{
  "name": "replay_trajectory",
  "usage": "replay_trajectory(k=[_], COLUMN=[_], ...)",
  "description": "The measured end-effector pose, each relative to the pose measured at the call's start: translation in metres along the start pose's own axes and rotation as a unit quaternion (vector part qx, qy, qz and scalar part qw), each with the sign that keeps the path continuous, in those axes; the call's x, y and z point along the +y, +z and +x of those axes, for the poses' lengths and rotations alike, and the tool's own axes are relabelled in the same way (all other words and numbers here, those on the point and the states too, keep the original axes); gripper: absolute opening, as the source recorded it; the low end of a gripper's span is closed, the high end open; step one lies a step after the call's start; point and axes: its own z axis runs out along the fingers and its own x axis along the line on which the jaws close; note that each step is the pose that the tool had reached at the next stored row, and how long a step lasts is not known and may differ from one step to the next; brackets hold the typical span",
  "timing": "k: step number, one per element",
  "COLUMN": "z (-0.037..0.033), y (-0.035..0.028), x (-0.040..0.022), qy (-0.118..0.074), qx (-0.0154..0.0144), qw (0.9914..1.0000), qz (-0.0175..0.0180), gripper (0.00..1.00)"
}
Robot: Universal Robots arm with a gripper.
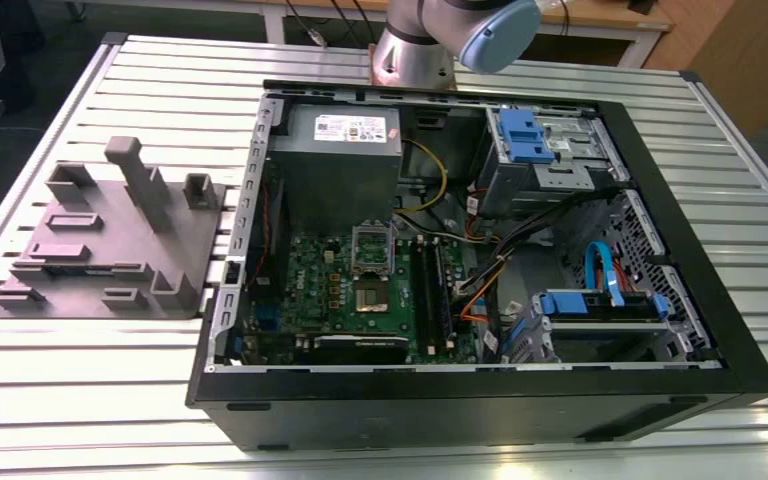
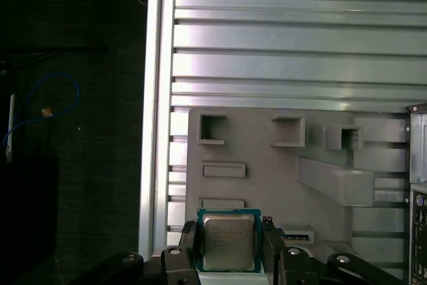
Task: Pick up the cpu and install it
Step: 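Pick up the cpu and move it towards the insertion slot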
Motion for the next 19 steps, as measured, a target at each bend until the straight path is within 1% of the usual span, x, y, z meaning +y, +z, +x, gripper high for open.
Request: replay_trajectory(k=[5,14,19], z=[0.0000,-0.0015,-0.0015], y=[-0.0012,-0.0014,-0.0029], x=[0.0001,0.0001,0.0002], qy=[0.000,0.000,0.000], qx=[0.0001,0.0000,0.0000], qw=[1.00000,1.00000,1.00000], qz=[0.0001,0.0001,0.0002], gripper=[0.47,0.47,0.47])
